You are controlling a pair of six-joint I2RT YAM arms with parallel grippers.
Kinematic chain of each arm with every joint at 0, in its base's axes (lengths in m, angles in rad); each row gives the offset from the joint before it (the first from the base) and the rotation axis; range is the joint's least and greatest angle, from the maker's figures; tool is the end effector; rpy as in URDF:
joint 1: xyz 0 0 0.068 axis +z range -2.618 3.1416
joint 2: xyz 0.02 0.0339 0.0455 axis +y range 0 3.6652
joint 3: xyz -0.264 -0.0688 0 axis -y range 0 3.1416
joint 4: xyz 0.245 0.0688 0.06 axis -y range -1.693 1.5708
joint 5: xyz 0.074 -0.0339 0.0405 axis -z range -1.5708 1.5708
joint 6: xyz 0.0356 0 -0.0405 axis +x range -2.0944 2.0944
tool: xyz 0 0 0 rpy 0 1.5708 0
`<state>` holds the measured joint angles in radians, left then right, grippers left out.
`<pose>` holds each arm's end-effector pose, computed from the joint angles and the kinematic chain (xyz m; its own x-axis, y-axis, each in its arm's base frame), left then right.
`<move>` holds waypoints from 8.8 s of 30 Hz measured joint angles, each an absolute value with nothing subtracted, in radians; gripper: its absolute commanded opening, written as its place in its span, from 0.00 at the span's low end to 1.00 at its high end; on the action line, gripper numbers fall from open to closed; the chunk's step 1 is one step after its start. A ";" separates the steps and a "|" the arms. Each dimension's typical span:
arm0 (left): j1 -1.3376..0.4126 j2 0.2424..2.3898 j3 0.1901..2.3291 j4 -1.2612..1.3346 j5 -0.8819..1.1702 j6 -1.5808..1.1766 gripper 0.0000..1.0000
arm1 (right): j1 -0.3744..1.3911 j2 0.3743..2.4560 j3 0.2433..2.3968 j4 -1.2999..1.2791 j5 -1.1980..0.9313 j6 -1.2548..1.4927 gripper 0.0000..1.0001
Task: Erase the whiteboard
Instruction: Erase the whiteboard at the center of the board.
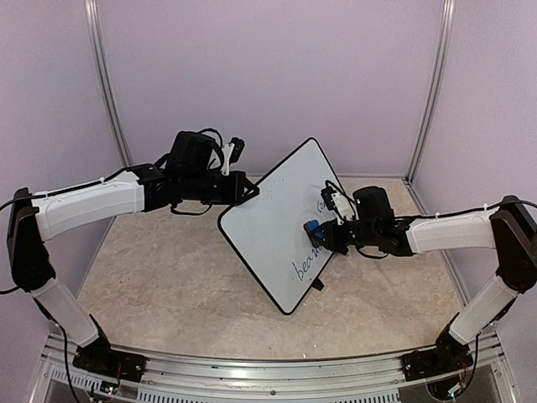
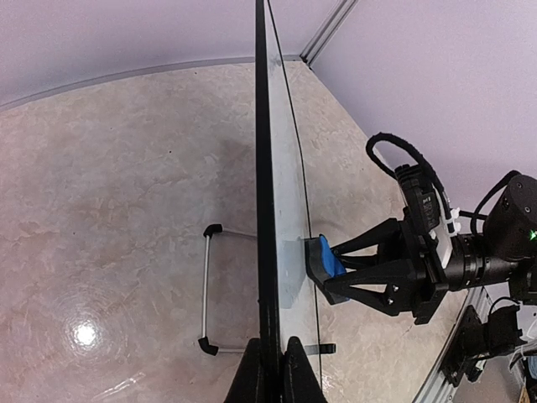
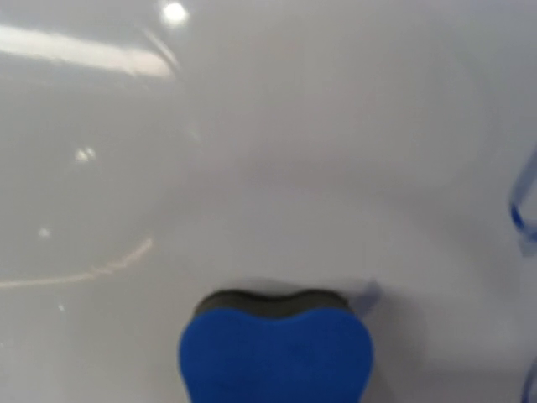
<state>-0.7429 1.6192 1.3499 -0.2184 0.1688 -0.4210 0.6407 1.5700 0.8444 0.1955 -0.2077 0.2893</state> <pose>0.2768 -0.2623 0.3187 -0.6322 0.0336 -0.7741 0.5673 0.7006 -0.4329 0.2656 0.2072 0.2048 -0.5961 -0.0962 -0.7972 -0.5817 0.7361 0.3461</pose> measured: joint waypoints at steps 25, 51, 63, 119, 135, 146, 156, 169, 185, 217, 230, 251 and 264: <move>-0.743 1.619 1.350 -0.216 0.147 -0.426 0.00 | 0.553 1.629 0.916 0.140 -0.181 0.292 0.30; -0.743 1.619 1.350 -0.216 0.150 -0.430 0.00 | 0.540 1.621 0.796 0.277 -0.352 0.335 0.30; -0.753 1.619 1.355 -0.191 0.189 -0.402 0.00 | 0.540 1.523 0.765 0.170 -0.321 0.315 0.30; -0.652 1.657 1.397 -0.229 0.464 -0.400 0.00 | 0.273 1.553 0.698 0.163 0.070 0.607 0.30; -0.647 1.658 1.397 -0.224 0.458 -0.427 0.00 | 0.429 1.678 0.698 0.285 0.150 0.810 0.29; -0.633 1.657 1.397 -0.225 0.456 -0.416 0.00 | 0.575 1.668 0.651 0.339 0.241 0.884 0.29; -0.643 1.650 1.450 -0.352 0.451 -0.296 0.00 | 0.664 1.557 0.593 0.284 0.213 0.916 0.29; -0.657 1.621 1.460 -0.410 0.457 -0.209 0.00 | 0.783 1.418 0.597 0.178 0.291 0.770 0.31; -0.646 1.620 1.436 -0.379 0.481 -0.210 0.00 | 0.579 1.502 0.809 0.366 -0.022 0.355 0.30; -0.639 1.620 1.418 -0.367 0.461 -0.257 0.00 | 0.640 1.510 0.680 0.385 -0.090 0.409 0.29; -0.640 1.620 1.418 -0.366 0.461 -0.257 0.00 | 0.640 1.496 0.660 0.359 -0.107 0.412 0.29; -0.655 1.620 1.418 -0.345 0.482 -0.229 0.00 | 0.570 1.385 0.830 0.164 -0.091 0.311 0.30; -0.653 1.620 1.416 -0.353 0.458 -0.258 0.00 | 0.548 1.486 0.729 0.252 -0.159 0.339 0.29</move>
